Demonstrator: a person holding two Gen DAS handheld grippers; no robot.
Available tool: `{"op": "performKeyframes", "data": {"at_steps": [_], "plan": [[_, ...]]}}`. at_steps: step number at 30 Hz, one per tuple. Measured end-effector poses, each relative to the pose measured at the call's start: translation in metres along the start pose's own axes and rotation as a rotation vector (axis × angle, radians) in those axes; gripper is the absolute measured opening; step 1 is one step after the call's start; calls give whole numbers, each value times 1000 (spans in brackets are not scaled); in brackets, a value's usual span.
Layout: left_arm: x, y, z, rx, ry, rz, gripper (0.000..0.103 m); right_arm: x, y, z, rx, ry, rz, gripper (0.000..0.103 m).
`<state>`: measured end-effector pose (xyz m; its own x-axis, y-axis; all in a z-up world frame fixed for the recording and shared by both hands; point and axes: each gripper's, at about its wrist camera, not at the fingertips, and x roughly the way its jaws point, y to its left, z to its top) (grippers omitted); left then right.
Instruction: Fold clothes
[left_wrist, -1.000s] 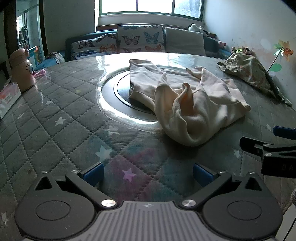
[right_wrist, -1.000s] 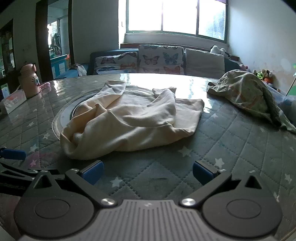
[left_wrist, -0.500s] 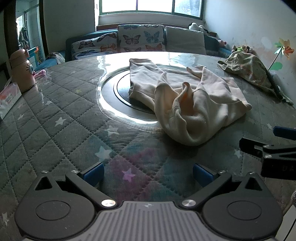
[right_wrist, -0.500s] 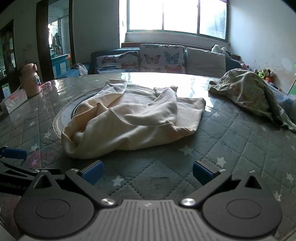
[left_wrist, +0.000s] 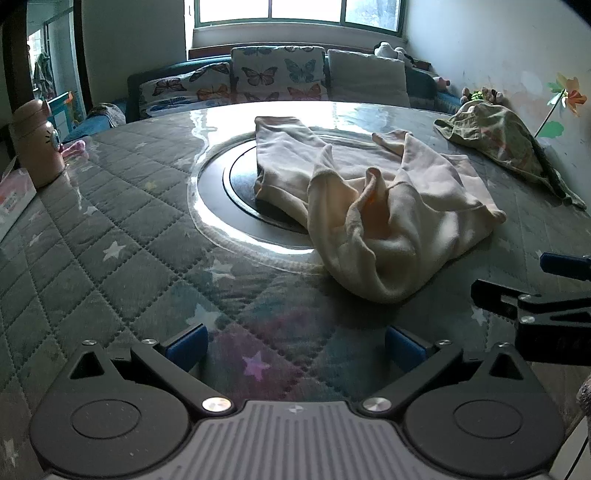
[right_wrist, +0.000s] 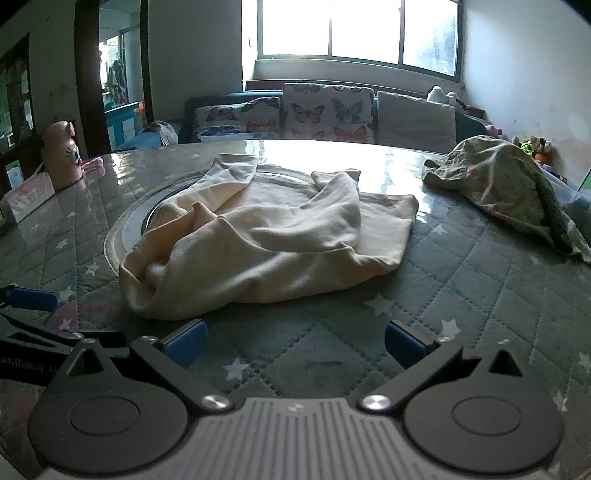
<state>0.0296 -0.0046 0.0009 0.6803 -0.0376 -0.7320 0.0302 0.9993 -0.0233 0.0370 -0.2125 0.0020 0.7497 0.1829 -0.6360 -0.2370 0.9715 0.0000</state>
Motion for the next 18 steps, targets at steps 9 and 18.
{"op": "performKeyframes", "data": {"at_steps": [9, 18], "plan": [[1, 10, 19, 0, -24, 16, 103, 7, -6, 15, -9, 4, 11, 103], [-2, 15, 58, 5, -89, 17, 103, 16, -21, 50, -8, 0, 33, 103]]}}
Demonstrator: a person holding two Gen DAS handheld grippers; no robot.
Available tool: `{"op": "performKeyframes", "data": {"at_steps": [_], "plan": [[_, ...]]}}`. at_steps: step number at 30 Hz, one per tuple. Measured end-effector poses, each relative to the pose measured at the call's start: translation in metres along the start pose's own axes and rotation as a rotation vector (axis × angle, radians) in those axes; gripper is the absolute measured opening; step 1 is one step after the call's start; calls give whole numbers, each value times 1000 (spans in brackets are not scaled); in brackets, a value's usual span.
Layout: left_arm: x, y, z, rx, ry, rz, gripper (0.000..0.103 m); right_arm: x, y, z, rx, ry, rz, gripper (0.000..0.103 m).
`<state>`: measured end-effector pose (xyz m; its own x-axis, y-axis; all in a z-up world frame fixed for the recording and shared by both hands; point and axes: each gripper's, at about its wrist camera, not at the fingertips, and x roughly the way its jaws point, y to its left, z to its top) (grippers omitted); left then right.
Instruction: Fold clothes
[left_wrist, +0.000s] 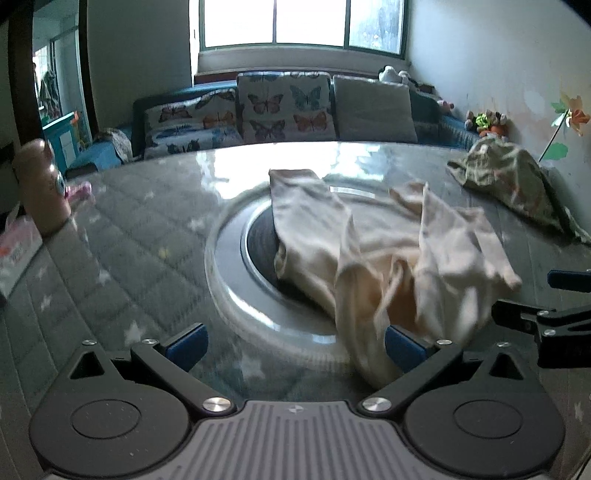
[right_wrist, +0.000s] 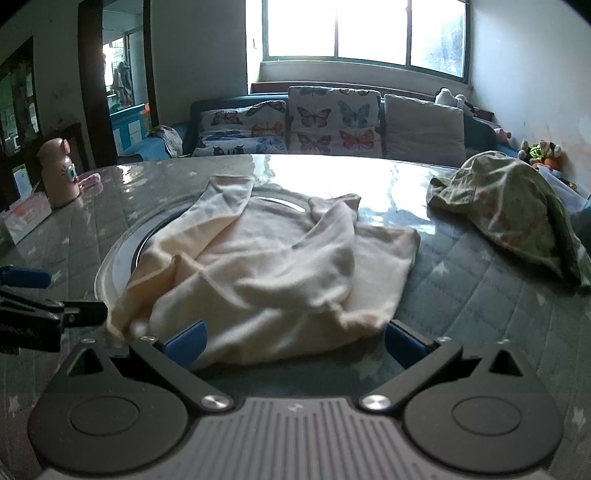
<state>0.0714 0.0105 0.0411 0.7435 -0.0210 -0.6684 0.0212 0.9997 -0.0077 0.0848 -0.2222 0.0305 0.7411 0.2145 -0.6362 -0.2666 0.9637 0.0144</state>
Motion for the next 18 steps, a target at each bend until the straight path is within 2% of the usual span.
{"op": "performKeyframes", "data": {"at_steps": [6, 11, 14, 18], "plan": [[14, 0, 31, 17, -41, 4, 103, 22, -15, 34, 6, -2, -22, 103], [41, -2, 51, 14, -28, -1, 102, 57, -31, 54, 20, 35, -69, 102], [58, -6, 61, 33, -15, -10, 96, 73, -41, 61, 41, 48, -81, 100], [81, -15, 69, 62, 10, -28, 85, 97, -51, 70, 80, 66, -73, 92]]}}
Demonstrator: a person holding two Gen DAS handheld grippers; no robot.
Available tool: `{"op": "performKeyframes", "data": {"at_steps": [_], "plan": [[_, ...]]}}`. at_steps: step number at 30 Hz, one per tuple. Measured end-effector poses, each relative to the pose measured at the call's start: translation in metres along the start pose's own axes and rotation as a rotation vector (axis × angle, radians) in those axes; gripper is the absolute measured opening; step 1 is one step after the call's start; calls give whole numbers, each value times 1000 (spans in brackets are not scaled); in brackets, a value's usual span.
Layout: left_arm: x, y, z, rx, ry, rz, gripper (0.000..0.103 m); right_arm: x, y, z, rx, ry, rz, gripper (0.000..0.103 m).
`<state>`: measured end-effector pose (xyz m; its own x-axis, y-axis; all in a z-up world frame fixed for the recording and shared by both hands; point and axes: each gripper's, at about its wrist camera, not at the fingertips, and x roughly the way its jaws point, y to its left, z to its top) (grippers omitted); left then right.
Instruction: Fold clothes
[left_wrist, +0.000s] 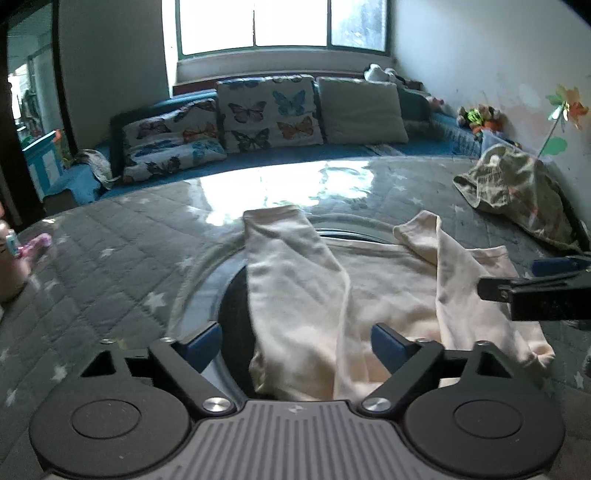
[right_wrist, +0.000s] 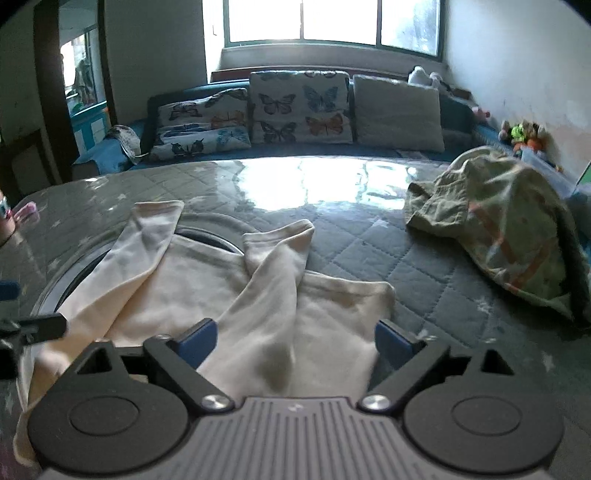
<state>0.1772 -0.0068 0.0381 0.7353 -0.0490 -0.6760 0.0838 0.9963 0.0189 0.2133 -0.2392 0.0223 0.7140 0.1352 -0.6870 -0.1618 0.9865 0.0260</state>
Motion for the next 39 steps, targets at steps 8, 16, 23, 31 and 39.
{"op": "performKeyframes", "data": {"at_steps": [8, 16, 23, 31, 39], "plan": [[44, -5, 6, 10, 83, -35, 49, 39, -5, 7, 36, 49, 34, 63], [33, 3, 1, 23, 40, -56, 4, 33, -13, 6, 85, 33, 118, 11], [5, 34, -3, -56, -6, -15, 1, -13, -22, 7, 98, -68, 106, 10], [6, 8, 2, -31, 1, -83, 43, -76, -52, -18, 164, -144, 81, 10], [39, 1, -7, -22, 73, -104, 11, -110, -72, -54, 224, -171, 49, 10]]}}
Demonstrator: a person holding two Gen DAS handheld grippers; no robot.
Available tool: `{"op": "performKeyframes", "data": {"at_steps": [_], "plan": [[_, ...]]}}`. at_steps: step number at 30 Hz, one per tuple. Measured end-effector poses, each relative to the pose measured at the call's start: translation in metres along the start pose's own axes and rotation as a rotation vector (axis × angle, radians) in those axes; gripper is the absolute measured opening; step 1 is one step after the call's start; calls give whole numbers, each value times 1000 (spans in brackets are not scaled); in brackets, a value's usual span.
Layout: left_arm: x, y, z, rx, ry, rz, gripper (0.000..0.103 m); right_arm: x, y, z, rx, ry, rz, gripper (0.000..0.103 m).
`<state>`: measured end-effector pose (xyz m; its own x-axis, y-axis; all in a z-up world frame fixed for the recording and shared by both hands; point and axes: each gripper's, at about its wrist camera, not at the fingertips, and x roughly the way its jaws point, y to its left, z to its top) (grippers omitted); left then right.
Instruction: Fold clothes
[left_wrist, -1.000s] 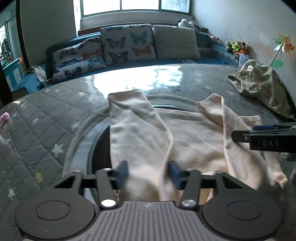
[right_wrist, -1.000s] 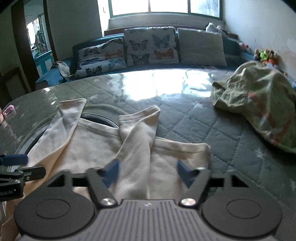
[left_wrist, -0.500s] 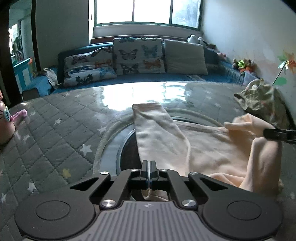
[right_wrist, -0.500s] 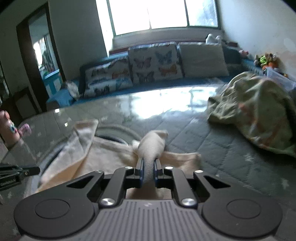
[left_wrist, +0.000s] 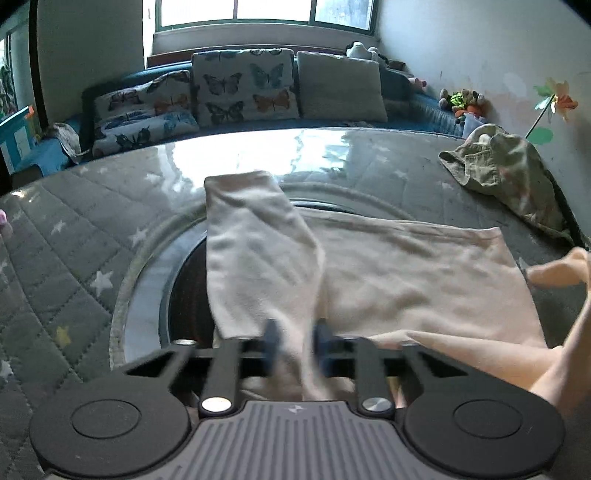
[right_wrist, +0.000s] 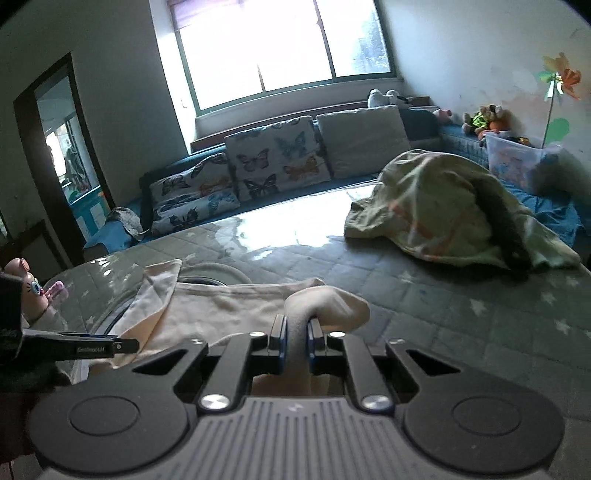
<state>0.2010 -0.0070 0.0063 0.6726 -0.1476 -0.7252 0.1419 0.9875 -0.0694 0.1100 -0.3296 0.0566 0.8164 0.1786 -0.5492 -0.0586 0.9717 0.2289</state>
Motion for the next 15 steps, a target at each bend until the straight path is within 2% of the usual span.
{"op": "performKeyframes", "data": {"at_steps": [3, 11, 13, 15], "plan": [[-11, 10, -2, -35, -29, 3, 5, -4, -5, -7, 17, 4, -4, 10], [-85, 50, -33, -137, -122, 50, 4, -19, -22, -25, 59, 19, -24, 10], [-104, 61, -50, -175, -114, 65, 2, -24, -27, -30, 66, 33, -31, 12], [-117, 71, -65, -199, -104, 82, 3, -26, -32, -36, 68, 51, -48, 21]]}}
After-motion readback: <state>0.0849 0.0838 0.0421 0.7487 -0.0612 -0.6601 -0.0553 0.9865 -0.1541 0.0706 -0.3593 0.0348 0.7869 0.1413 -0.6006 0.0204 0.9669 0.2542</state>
